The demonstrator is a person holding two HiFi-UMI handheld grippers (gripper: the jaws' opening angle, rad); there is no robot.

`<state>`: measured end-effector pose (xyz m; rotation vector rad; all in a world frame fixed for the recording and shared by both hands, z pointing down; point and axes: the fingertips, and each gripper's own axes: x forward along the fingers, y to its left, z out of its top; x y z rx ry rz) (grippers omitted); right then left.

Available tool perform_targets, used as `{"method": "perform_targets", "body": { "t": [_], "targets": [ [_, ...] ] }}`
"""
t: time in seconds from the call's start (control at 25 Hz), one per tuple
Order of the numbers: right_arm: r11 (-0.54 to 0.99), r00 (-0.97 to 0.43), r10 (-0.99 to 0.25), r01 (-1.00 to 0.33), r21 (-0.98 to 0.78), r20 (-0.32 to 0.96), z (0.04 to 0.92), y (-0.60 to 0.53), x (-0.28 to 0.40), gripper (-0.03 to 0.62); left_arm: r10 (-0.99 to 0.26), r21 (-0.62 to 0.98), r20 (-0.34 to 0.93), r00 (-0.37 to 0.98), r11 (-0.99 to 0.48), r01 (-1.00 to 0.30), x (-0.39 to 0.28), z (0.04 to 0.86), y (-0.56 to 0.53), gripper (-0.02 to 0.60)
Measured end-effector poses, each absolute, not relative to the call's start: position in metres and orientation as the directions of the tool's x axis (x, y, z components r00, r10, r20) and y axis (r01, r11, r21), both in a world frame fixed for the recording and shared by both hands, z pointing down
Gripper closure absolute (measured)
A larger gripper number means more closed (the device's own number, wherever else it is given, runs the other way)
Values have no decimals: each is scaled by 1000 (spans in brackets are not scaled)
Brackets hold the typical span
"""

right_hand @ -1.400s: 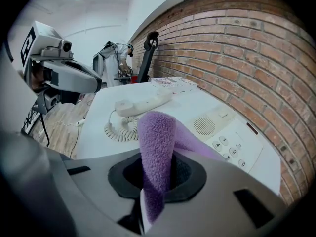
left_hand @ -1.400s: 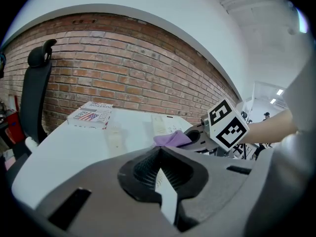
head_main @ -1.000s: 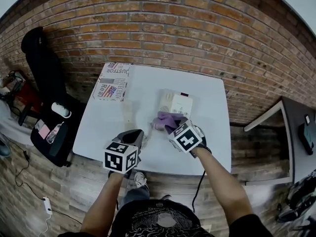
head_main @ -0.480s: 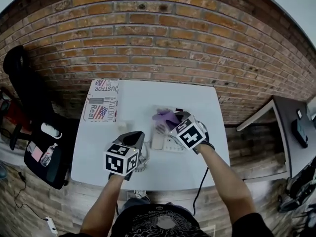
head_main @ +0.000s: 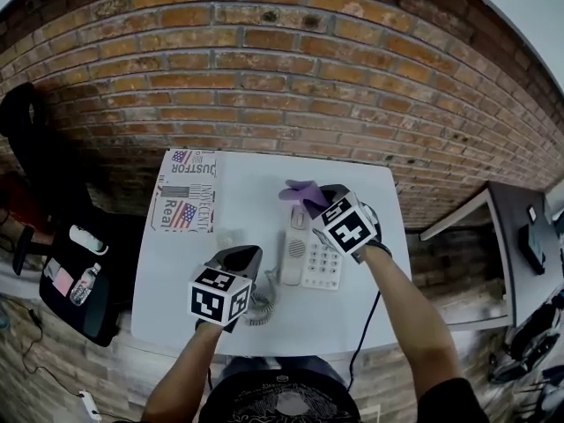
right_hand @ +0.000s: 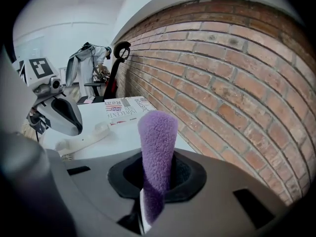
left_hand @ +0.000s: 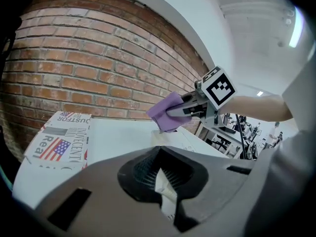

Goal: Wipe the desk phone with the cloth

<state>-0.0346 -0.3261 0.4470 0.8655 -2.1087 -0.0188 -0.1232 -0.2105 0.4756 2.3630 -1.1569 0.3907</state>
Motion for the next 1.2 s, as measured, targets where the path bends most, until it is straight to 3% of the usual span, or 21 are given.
{"method": "perform_targets", "body": {
  "t": [0.52, 1.2],
  "targets": [
    [841, -480, -508, -455, 292, 716, 471, -380, -49, 548, -712, 280, 505, 488, -399, -873, -127, 489, -228, 575],
    [926, -617, -203, -372, -55, 760, 522, -363, -37, 548, -719, 241, 560, 411, -334, -911, -90, 501, -237, 575]
  ]
}}
